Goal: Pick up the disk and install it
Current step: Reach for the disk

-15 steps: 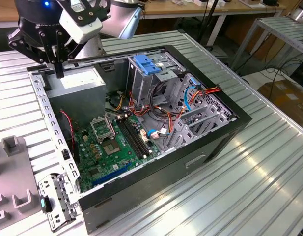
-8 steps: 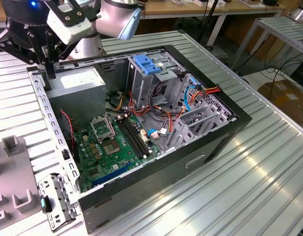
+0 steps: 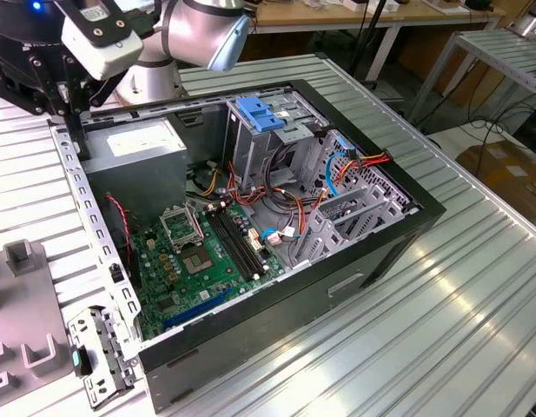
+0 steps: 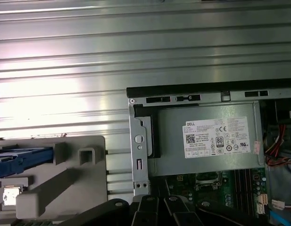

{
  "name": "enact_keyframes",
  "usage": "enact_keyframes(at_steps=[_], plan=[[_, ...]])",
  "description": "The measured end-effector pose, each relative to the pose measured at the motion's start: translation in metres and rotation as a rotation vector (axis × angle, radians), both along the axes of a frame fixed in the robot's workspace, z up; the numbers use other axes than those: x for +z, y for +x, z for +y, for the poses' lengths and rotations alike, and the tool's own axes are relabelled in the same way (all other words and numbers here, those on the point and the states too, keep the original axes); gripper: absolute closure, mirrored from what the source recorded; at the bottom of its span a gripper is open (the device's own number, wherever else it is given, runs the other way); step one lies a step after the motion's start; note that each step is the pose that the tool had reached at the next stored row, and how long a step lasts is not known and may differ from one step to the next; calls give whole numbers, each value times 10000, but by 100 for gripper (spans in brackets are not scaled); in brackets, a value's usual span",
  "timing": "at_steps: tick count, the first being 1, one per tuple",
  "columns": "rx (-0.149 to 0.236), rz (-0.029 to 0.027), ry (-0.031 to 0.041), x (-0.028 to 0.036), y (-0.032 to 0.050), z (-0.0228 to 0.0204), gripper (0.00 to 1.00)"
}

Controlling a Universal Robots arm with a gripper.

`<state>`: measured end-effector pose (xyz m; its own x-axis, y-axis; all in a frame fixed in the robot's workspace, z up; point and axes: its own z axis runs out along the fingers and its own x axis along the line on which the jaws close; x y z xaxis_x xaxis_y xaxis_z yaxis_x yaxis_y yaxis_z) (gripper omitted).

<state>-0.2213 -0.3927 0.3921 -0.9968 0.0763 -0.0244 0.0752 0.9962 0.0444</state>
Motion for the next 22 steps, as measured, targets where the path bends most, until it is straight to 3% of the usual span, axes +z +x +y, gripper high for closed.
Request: enact_keyframes(at_steps=[7,18,22], plan=[[1,0,0,-1,-106,23,89],[0,0,0,-3,-344,72,89],[0,-1,0,-4,-489,90,89]])
